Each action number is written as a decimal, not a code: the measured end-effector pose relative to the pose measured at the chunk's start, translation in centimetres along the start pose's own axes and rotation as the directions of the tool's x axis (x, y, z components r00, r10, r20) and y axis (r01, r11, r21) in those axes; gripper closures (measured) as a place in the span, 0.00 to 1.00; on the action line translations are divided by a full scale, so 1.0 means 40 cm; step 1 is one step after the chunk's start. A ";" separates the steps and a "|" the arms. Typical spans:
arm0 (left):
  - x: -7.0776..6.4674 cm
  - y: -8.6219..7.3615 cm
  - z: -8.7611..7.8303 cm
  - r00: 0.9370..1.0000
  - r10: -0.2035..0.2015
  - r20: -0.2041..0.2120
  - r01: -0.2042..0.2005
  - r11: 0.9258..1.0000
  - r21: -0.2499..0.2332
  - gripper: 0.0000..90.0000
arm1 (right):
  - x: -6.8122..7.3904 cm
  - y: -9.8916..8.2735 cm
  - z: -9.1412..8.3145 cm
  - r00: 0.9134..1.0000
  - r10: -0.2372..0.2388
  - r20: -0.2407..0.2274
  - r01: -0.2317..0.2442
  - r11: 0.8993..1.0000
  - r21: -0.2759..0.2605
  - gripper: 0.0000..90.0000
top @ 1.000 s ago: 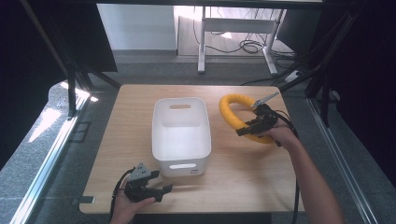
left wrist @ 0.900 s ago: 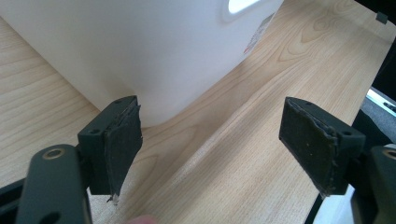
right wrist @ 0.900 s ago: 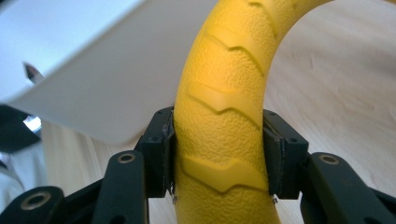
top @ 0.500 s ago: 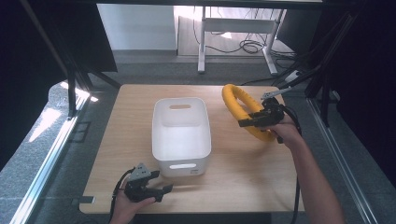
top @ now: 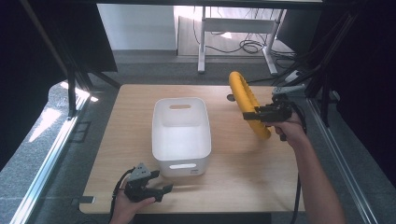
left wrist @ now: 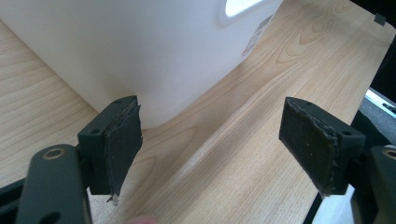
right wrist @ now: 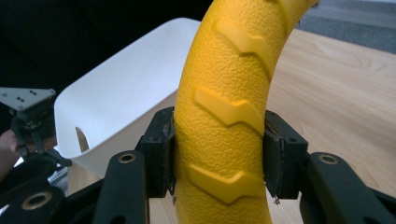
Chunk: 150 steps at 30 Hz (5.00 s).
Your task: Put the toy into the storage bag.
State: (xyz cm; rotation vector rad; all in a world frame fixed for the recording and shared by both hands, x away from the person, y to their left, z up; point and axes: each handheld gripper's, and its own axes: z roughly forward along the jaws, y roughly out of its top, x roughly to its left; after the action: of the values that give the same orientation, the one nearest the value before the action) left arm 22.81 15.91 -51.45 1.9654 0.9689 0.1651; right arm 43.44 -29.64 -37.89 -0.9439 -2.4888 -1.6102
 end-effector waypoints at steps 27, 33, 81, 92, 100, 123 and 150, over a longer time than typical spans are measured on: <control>-0.003 -0.001 0.004 1.000 0.003 0.002 -0.003 1.000 0.007 0.24 | 0.071 0.011 -0.022 0.996 -0.066 -0.057 0.059 0.992 -0.107 0.58; -0.006 -0.001 0.008 1.000 0.008 0.002 -0.008 1.000 0.011 0.24 | 0.084 0.012 -0.019 0.997 -0.062 -0.052 0.054 0.988 -0.143 0.58; -0.007 -0.001 0.010 1.000 0.011 0.006 -0.011 1.000 0.014 0.24 | 0.232 0.066 0.017 0.973 -0.152 -0.172 0.105 0.962 -0.254 0.58; -0.008 -0.001 0.010 1.000 0.012 0.009 -0.012 1.000 0.016 0.24 | 0.262 0.081 0.017 0.966 -0.180 -0.188 0.122 0.952 -0.281 0.58; -0.008 -0.001 0.011 1.000 0.010 0.008 -0.010 1.000 0.015 0.24 | 0.283 0.100 0.018 0.957 -0.208 -0.203 0.141 0.943 -0.300 0.58; -0.009 -0.002 0.012 1.000 0.009 0.011 -0.009 1.000 0.017 0.24 | 0.325 0.135 0.028 0.941 -0.253 -0.227 0.168 0.928 -0.334 0.58; -0.008 0.000 0.010 1.000 0.010 0.011 -0.010 1.000 0.013 0.24 | 0.367 0.156 0.092 0.902 -0.278 -0.330 0.157 0.924 -0.349 0.58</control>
State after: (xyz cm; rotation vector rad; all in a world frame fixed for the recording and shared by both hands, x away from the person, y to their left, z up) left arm 22.77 15.43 -51.62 1.9809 0.9554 0.1535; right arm 35.66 -17.92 -29.52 -0.3191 -2.1754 -2.0724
